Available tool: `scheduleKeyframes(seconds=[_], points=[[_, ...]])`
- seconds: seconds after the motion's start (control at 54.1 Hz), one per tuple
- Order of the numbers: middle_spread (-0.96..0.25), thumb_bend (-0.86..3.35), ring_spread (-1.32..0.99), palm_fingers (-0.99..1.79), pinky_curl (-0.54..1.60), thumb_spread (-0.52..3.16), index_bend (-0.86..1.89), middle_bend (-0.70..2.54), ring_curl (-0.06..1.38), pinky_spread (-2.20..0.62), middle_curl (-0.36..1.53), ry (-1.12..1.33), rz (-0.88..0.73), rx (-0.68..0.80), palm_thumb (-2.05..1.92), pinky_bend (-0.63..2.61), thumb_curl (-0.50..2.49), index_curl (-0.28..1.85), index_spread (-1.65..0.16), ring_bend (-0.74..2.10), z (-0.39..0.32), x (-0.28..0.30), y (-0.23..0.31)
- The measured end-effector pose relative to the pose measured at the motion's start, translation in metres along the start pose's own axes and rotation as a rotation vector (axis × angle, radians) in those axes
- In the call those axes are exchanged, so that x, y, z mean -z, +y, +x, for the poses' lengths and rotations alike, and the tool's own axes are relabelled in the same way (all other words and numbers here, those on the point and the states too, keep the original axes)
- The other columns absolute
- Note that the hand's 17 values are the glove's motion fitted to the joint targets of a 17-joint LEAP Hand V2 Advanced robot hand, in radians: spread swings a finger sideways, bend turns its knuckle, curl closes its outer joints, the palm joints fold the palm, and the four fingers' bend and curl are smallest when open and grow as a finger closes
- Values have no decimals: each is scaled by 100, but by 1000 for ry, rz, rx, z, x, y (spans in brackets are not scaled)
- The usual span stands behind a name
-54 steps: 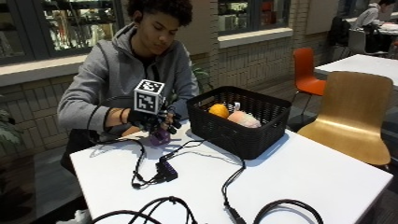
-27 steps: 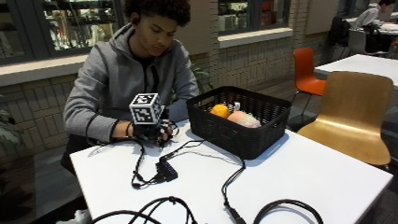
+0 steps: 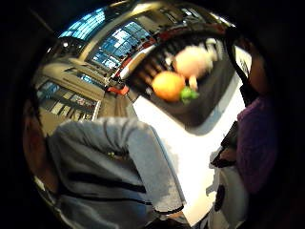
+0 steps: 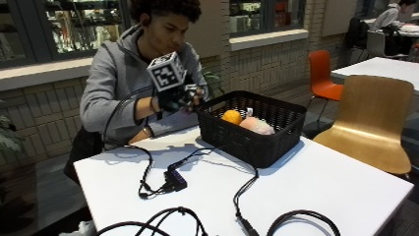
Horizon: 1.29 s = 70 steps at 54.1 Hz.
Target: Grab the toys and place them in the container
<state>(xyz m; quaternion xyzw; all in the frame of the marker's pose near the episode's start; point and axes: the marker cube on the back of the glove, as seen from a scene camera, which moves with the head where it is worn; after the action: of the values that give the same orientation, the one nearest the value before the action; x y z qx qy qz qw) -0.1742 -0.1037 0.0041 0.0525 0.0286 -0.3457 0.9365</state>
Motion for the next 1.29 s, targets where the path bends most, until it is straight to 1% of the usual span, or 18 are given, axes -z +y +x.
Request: scheduleKeyframes(seconds=[0.037,0.129,0.222,0.314,0.444,0.536,0.592,0.647,0.666,0.684,0.721,0.777,0.888,1.036,1.11,1.165,1.221,1.295], points=[[-32,30,-44,77,57,144,42,66,82,-41,86,-87,25,-95,73,127,70,69,-29,118,-3,15,-28],[-33,29,-44,72,58,141,45,68,83,-40,92,67,7,-34,72,129,72,77,-29,121,33,27,-91],[-34,27,-44,69,60,139,46,69,84,-40,97,-117,-34,-151,72,132,75,84,-29,124,12,22,-158],[-36,26,-44,66,61,137,47,71,84,-41,101,-86,-78,-204,72,135,77,91,-29,127,10,-1,-205],[-37,25,-44,63,62,135,48,72,84,-40,107,-137,-120,-123,72,138,80,100,-29,130,9,-24,-242],[-37,24,-43,56,61,133,50,72,84,-39,109,-184,-139,-108,71,134,82,106,-30,130,3,-35,-259],[-37,22,-42,51,61,133,50,69,83,-39,109,-213,-196,-106,70,132,82,109,-30,129,-1,-40,-264],[-35,19,-39,23,60,140,47,60,80,-34,105,-217,-278,-105,61,125,75,108,-30,118,-3,-45,-266],[-33,17,-38,8,60,141,46,56,79,-33,103,-213,-298,-103,56,123,72,107,-30,111,-3,-46,-266],[-30,11,-34,-18,61,140,40,49,77,-28,100,-207,-312,-100,48,126,69,103,-30,97,-4,-47,-266],[-25,5,-29,-45,59,138,25,41,73,-20,95,-196,-324,-93,39,125,64,96,-30,79,-5,-47,-265],[-19,-1,-23,-52,52,135,12,28,64,-14,88,-189,-318,-88,31,115,60,86,-31,58,-5,-45,-263],[-10,-3,-16,-37,45,133,5,16,53,-6,77,-198,-303,-93,25,100,53,69,-32,38,-4,-37,-253],[-3,-2,-11,-28,40,130,5,13,47,-1,66,-202,-297,-105,22,91,48,55,-31,29,5,-12,-210],[-1,-2,-10,-24,39,130,6,14,46,0,62,-197,-295,-95,22,88,46,49,-30,27,21,6,-167],[0,-1,-9,-21,38,130,8,14,46,0,59,-77,-295,-93,22,86,45,46,-30,26,46,16,-126],[1,-1,-9,-17,37,131,10,15,45,0,57,-22,-281,-67,22,83,43,43,-30,25,48,19,-82],[1,0,-10,-9,35,134,14,19,45,1,56,217,-277,-31,24,78,42,41,-30,26,55,12,-13]])
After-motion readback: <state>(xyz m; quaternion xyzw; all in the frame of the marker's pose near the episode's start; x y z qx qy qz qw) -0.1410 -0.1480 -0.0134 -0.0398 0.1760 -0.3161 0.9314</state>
